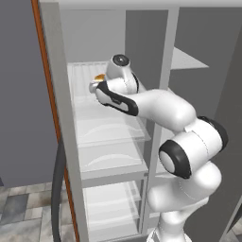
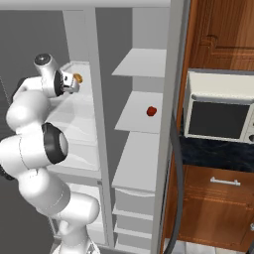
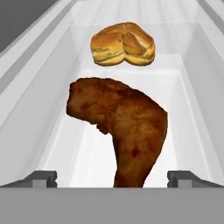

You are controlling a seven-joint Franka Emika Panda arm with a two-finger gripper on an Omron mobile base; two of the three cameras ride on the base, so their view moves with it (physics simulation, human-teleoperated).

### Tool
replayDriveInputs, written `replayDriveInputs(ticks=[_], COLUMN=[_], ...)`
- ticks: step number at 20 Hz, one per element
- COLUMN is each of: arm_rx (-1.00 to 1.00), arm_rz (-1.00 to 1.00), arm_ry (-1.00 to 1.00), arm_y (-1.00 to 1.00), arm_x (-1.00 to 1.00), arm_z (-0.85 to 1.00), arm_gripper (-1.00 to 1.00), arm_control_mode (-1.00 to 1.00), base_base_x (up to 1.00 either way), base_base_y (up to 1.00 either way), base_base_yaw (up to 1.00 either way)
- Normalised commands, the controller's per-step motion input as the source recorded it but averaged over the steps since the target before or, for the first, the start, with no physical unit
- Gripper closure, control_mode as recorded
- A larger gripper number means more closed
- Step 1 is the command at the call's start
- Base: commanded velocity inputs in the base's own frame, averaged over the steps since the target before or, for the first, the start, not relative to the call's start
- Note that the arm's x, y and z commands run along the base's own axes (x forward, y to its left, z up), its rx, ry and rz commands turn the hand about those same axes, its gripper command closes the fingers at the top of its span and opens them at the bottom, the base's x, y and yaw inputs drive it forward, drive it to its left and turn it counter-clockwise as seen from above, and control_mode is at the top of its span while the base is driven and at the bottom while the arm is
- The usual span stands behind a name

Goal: There's a chicken drumstick in the fridge that needs to be moved to the freezer for freezing. Pick up the chicken drumstick from the fridge, place it on any shelf in the freezer, and close the fridge and freezer doors when done.

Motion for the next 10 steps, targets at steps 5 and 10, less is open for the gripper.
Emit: replayDriveInputs(ticks=[5,10], arm_rx=[-0.01,0.0], arm_rz=[-0.02,-0.02], arm_ry=[0.09,0.16], arm_y=[0.0,0.0], arm_x=[0.11,0.0], arm_z=[-0.37,-0.58], arm_gripper=[1.0,1.0], arm_control_mode=[-1.0,-1.0], base_base_x=[0.0,0.0], base_base_y=[0.0,0.0], base_base_yaw=[0.0,0.0])
